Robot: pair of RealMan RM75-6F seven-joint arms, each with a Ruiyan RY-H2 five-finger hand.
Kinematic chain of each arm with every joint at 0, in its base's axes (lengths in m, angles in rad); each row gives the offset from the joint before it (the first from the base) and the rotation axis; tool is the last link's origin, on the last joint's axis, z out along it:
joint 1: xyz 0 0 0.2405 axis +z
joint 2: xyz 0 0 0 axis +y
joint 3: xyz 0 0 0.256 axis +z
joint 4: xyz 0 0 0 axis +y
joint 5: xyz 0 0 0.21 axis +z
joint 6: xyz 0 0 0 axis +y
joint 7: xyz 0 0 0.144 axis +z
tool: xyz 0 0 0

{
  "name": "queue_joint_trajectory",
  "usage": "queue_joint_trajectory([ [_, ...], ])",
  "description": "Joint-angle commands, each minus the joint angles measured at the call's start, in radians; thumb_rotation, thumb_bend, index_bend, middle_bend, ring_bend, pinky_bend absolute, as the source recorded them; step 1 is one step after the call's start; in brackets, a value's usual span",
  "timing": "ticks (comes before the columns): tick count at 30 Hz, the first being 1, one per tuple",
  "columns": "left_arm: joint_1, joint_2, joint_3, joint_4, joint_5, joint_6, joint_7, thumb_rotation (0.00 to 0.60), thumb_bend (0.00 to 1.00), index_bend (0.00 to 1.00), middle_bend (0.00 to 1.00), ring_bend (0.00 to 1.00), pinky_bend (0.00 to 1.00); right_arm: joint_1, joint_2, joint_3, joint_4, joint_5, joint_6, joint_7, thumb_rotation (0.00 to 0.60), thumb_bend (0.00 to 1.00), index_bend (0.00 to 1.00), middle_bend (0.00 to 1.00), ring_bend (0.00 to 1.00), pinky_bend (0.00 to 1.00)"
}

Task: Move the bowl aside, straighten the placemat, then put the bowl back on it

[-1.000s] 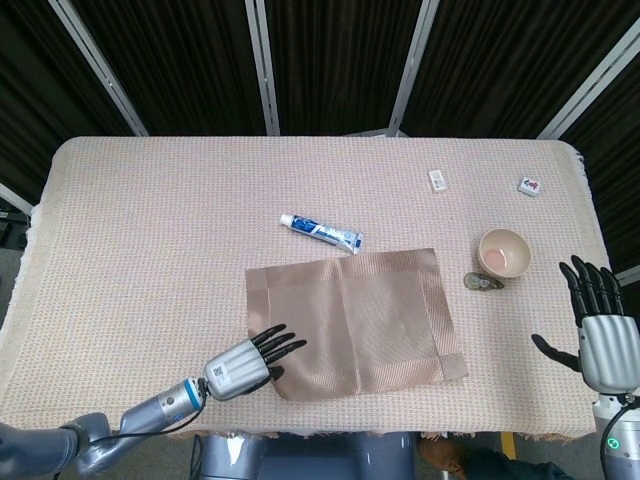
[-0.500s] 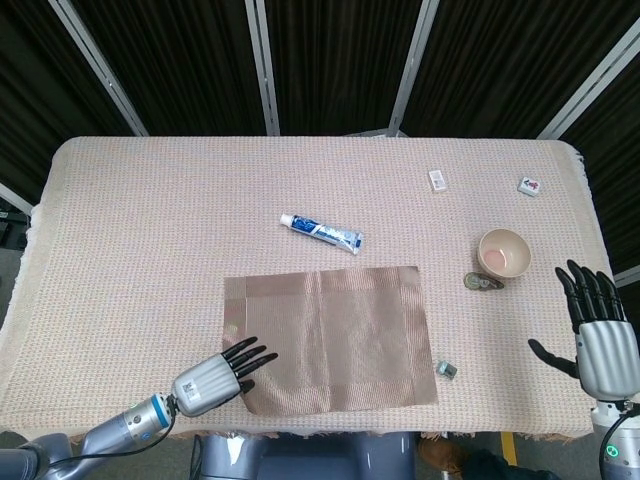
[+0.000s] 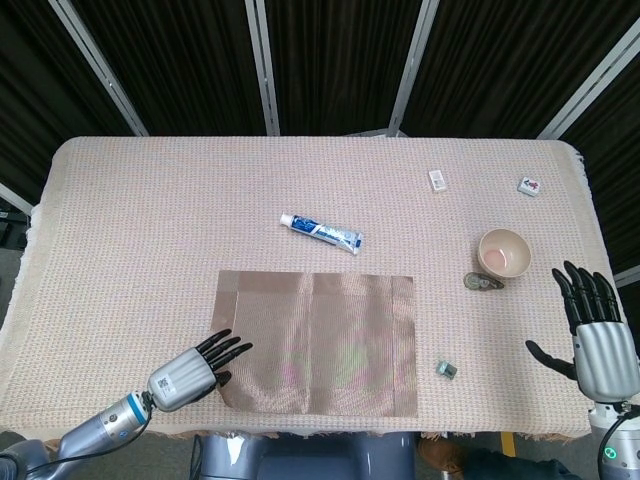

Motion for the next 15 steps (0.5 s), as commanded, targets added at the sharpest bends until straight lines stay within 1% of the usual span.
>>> queue_joint_trajectory([
  [1, 0.007, 0.000, 0.004, 0.006, 0.006, 0.003, -0.004, 0.600, 0.55, 0.72, 0.00, 0.00, 0.00, -0.002, 0.002, 0.001, -0.001, -0.001, 0.002, 0.002, 0.600, 0.00, 0.00, 0.00, 0.00, 0.00],
  [8, 0.028, 0.002, 0.019, 0.020, 0.012, 0.004, -0.023, 0.600, 0.55, 0.72, 0.00, 0.00, 0.00, -0.006, 0.007, 0.002, -0.005, -0.006, 0.007, 0.008, 0.600, 0.00, 0.00, 0.00, 0.00, 0.00],
  [9, 0.031, 0.003, 0.022, 0.020, 0.014, 0.005, -0.025, 0.600, 0.55, 0.70, 0.00, 0.00, 0.00, -0.006, 0.007, 0.002, -0.005, -0.007, 0.007, 0.008, 0.600, 0.00, 0.00, 0.00, 0.00, 0.00],
  [10, 0.034, 0.004, 0.024, 0.021, 0.017, 0.008, -0.025, 0.600, 0.53, 0.66, 0.00, 0.00, 0.00, -0.006, 0.008, 0.002, -0.006, -0.008, 0.007, 0.007, 0.600, 0.00, 0.00, 0.00, 0.00, 0.00],
  [11, 0.036, 0.005, 0.025, 0.024, 0.020, 0.010, -0.022, 0.600, 0.49, 0.61, 0.00, 0.00, 0.00, -0.006, 0.008, 0.002, -0.007, -0.009, 0.007, 0.007, 0.600, 0.00, 0.00, 0.00, 0.00, 0.00],
  [12, 0.038, 0.006, 0.025, 0.025, 0.021, 0.011, -0.021, 0.600, 0.40, 0.47, 0.00, 0.00, 0.00, -0.006, 0.008, 0.001, -0.007, -0.009, 0.006, 0.007, 0.600, 0.00, 0.00, 0.00, 0.00, 0.00],
  [13, 0.040, 0.008, 0.025, 0.027, 0.019, 0.010, -0.016, 0.600, 0.27, 0.30, 0.00, 0.00, 0.00, -0.007, 0.008, 0.001, -0.008, -0.010, 0.006, 0.006, 0.600, 0.00, 0.00, 0.00, 0.00, 0.00],
  [15, 0.043, 0.015, 0.026, 0.025, 0.016, 0.002, -0.008, 0.600, 0.07, 0.06, 0.00, 0.00, 0.00, -0.007, 0.007, 0.000, -0.008, -0.013, 0.006, 0.003, 0.600, 0.00, 0.00, 0.00, 0.00, 0.00],
])
